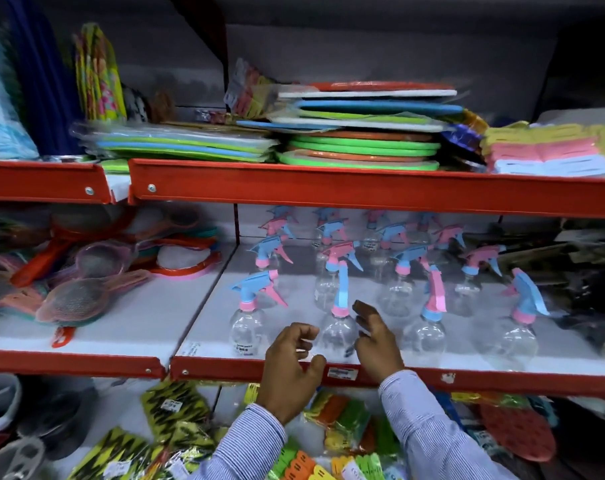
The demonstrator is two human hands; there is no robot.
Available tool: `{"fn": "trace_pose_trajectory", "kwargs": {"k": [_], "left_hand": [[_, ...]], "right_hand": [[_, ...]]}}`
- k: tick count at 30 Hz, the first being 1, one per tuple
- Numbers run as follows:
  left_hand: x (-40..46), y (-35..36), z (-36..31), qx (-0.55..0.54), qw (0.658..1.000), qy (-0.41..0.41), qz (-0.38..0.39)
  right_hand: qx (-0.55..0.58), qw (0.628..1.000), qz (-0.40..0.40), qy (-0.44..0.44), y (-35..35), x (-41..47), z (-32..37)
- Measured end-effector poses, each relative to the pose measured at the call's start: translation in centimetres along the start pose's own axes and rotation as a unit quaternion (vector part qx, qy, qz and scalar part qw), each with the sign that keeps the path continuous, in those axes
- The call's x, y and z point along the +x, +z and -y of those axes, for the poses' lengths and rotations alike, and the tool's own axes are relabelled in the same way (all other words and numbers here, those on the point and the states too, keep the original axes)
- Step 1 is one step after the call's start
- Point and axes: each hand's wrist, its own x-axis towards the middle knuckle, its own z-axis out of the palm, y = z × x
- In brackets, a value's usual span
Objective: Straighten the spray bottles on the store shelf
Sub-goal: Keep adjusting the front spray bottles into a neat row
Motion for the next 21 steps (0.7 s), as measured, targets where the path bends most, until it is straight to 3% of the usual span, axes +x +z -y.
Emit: {"fn": "trace_pose_trajectory", "kwargs": {"k": [3,6,12,21], "left_hand": [[-0.1,1.6,-0.9,0.013,1.0,-0.022,-0.002],[-0.4,2.8,-1.4,0.025,0.999,-0.036,-0.029],[-0.1,3.6,-1.6,0.047,0.996,-0.053,-0.051],[1.5,3.6,-1.6,0.048,0.996,-0.069,-0.012]], "right_hand": [[-0.025,0.996,0.085,-0.022,-0.5,1.2,0.0],[-0.024,0.992,0.114,-0.044,-1.1,1.3,0.0],[-0.035,0.994,0.094,-0.051,-2.3,-0.1,-0.3],[-0.001,0.999,0.047,-0.015,-2.8,-1.7,-0.4]]}}
